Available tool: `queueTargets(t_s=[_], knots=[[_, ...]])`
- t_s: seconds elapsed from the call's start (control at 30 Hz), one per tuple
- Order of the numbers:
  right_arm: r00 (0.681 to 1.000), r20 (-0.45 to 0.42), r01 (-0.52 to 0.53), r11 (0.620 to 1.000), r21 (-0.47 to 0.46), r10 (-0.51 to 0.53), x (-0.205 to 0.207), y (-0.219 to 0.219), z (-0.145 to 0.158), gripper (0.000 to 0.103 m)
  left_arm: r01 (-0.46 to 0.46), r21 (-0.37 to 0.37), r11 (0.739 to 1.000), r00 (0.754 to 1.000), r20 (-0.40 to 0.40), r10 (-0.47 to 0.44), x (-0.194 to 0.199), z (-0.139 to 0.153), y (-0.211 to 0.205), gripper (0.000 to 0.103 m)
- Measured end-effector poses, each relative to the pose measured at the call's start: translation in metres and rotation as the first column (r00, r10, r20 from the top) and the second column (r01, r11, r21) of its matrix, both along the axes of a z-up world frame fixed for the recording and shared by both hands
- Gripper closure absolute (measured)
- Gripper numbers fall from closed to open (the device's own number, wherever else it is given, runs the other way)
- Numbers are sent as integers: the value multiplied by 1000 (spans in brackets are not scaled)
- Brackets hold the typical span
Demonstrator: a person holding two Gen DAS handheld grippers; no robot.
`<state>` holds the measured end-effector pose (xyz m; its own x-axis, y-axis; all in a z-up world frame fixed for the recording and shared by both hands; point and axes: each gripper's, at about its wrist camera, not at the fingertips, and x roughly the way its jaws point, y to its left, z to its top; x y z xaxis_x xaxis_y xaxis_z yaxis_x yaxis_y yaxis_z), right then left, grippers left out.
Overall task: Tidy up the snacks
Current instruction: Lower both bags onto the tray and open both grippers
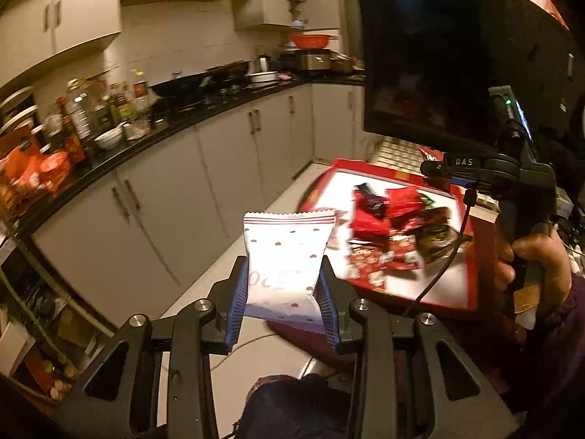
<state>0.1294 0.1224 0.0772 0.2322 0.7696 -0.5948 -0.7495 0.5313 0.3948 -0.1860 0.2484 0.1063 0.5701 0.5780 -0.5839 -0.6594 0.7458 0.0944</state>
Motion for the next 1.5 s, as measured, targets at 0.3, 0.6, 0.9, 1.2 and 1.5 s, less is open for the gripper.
queueTargets(t_s=[0.3, 0.6, 0.9, 1.2, 1.5], knots=[[997, -42, 61, 998, 15, -61, 50, -71, 11, 70, 164, -41, 986, 986, -13, -165, 85, -10, -11, 69], [999, -38, 3, 998, 70, 0, 63, -60, 14, 70, 177, -91, 980, 983, -40, -181, 148, -26, 16, 69], [986, -49, -157, 988, -2, 157, 46, -20, -26, 68, 210, -174, 962, 970, -88, -227, 179, -50, 37, 69], [983, 67, -174, 983, 66, 169, 35, -36, -7, 31, 247, -145, 958, 967, -28, -254, 172, -40, 53, 44], [994, 94, -64, 998, 20, 62, 59, -31, -23, 31, 363, -153, 919, 930, -1, -368, 175, -47, 50, 44]])
